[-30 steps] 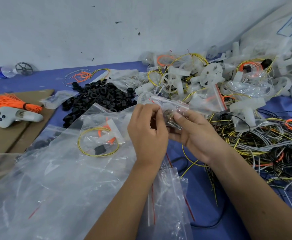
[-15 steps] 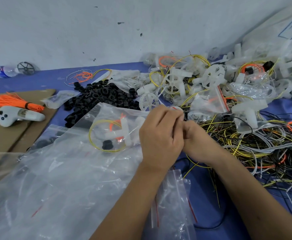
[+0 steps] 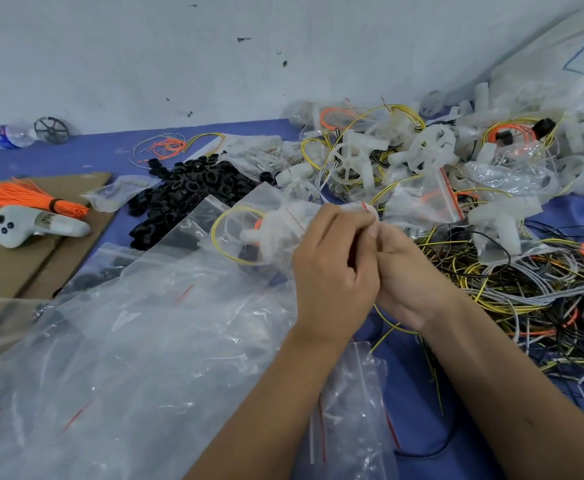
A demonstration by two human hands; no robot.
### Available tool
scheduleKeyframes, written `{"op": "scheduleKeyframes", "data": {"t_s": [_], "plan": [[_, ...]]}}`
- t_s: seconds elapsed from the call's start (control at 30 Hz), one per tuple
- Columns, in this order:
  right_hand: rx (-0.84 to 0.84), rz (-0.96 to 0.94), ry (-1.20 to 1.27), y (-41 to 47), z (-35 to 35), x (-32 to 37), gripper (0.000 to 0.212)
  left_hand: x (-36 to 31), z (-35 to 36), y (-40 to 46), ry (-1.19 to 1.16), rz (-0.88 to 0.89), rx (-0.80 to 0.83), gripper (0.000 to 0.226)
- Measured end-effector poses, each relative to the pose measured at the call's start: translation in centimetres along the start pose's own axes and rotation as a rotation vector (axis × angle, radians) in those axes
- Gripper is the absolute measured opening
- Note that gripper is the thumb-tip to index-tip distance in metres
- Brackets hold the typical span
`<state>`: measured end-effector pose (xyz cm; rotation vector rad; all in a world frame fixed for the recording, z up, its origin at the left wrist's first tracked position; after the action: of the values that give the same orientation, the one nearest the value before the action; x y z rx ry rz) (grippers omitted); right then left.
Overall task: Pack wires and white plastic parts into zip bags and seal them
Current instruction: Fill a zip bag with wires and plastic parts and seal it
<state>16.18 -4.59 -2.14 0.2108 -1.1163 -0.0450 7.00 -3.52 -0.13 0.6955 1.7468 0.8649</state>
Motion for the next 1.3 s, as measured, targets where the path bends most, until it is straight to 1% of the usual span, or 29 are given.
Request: {"op": "scheduleKeyframes", "data": {"t_s": [0.03,0.07,0.1,0.2,0.3,0.33,0.37,0.4,0.47,0.5,0.53,0.57,0.6,0.63,0.67,0.7,0.73,0.77,0.8,0.83,0.87,0.9,0.93,1.0,1.03,1.07,1.13,1.2,1.3], "plan": [[0.012,0.034,0.0,-0.1,0.1,-0.3,0.041,0.1,-0.1,0.1,-0.008,-0.005,-0.012,0.012],[0.009,0.058,-0.059,-0.2,0.1,-0.6,0.047,0.2,-0.1,0.1,-0.017,-0.006,-0.019,0.012],[0.01,0.059,-0.176,-0.4,0.1,-0.8,0.049,0.3,-0.1,0.1,-0.027,-0.005,-0.021,0.011],[0.055,-0.019,-0.575,-0.6,0.4,-0.4,0.04,0.2,0.1,-0.2,-0.054,0.001,-0.008,0.011],[0.14,0.05,-0.731,-0.4,0.2,-0.6,0.04,0.1,0.4,-0.3,-0.071,0.011,0.021,0.01],[0.144,0.048,-0.785,-0.3,0.1,-0.7,0.039,0.2,0.4,-0.2,-0.068,0.015,0.031,0.01],[0.123,0.003,-0.858,-0.2,0.0,-0.6,0.035,0.4,0.3,-0.1,-0.06,0.018,0.04,0.009],[0.073,-0.085,-0.946,0.0,-0.1,-0.3,0.031,0.6,0.2,0.0,-0.047,0.016,0.043,0.007],[-0.093,-0.298,-1.136,0.1,-0.4,0.6,0.024,1.5,-0.4,0.3,-0.01,-0.018,0.026,0.012],[-0.208,-0.364,-1.165,0.0,-0.8,1.1,0.024,2.1,-0.7,0.5,0.019,-0.047,0.012,0.018],[-0.33,-0.376,-1.127,-0.1,-1.5,1.5,0.038,2.8,-0.9,0.7,0.057,-0.081,-0.003,0.023],[-0.424,-0.328,-1.02,-0.3,-2.2,1.9,0.057,3.4,-1.2,0.9,0.097,-0.118,-0.014,0.026],[-0.467,-0.232,-0.873,-0.2,-2.9,2.0,0.072,4.1,-1.4,1.1,0.13,-0.155,-0.021,0.028],[-0.461,-0.12,-0.737,-0.2,-3.4,1.8,0.082,4.6,-1.5,1.3,0.154,-0.191,-0.018,0.031],[-0.419,-0.014,-0.644,0.0,-3.5,1.4,0.087,5.1,-1.5,1.4,0.169,-0.222,-0.006,0.034],[-0.359,0.07,-0.618,0.0,-3.3,1.1,0.084,5.6,-1.5,1.5,0.177,-0.24,0.01,0.037],[-0.28,0.114,-0.664,0.0,-2.9,0.7,0.073,5.9,-1.4,1.5,0.181,-0.245,0.026,0.038],[-0.191,0.104,-0.777,0.0,-2.4,0.6,0.056,6.0,-1.4,1.6,0.186,-0.239,0.037,0.039],[-0.107,0.052,-0.92,0.1,-2.0,0.5,0.037,6.1,-1.4,1.6,0.196,-0.229,0.041,0.039],[-0.051,-0.008,-1.03,0.1,-1.8,0.5,0.024,6.2,-1.5,1.7,0.206,-0.226,0.038,0.039],[-0.031,-0.052,-1.097,0.1,-1.7,0.5,0.018,6.3,-1.6,1.8,0.208,-0.235,0.027,0.039],[-0.043,-0.091,-1.135,0.0,-1.9,0.6,0.02,6.4,-1.8,1.9,0.202,-0.256,0.011,0.04],[-0.084,-0.13,-1.138,0.0,-2.1,0.7,0.028,6.6,-2.1,2.0,0.197,-0.278,-0.009,0.039],[-0.229,-0.193,-1.053,0.0,-2.8,1.1,0.044,6.9,-2.6,2.2,0.204,-0.304,-0.047,0.04],[-0.315,-0.219,-0.992,0.1,-3.3,1.3,0.043,7.0,-2.8,2.3,0.212,-0.306,-0.061,0.042],[-0.393,-0.247,-0.932,0.2,-3.7,1.5,0.038,7.1,-3.0,2.4,0.219,-0.31,-0.07,0.044],[-0.497,-0.291,-0.811,0.4,-4.2,1.9,0.031,7.3,-3.3,2.6,0.228,-0.326,-0.074,0.047],[-0.545,-0.318,-0.711,0.7,-4.3,2.2,0.035,7.9,-3.4,2.7,0.196,-0.379,-0.074,0.05],[-0.549,-0.362,-0.572,1.6,-3.6,3.3,0.043,9.2,-3.6,2.5,0.068,-0.536,-0.084,0.05]]}}
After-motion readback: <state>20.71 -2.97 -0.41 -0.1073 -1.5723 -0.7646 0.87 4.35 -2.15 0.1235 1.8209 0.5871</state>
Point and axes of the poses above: each hand's wrist, its own y-axis towards the middle knuckle, its own z-axis out of the palm, x = y × z, the point moved 5 cm from there along y, towards the middle knuckle, and after that the axes turned 6 degrees about y, right-handed, at the moved point
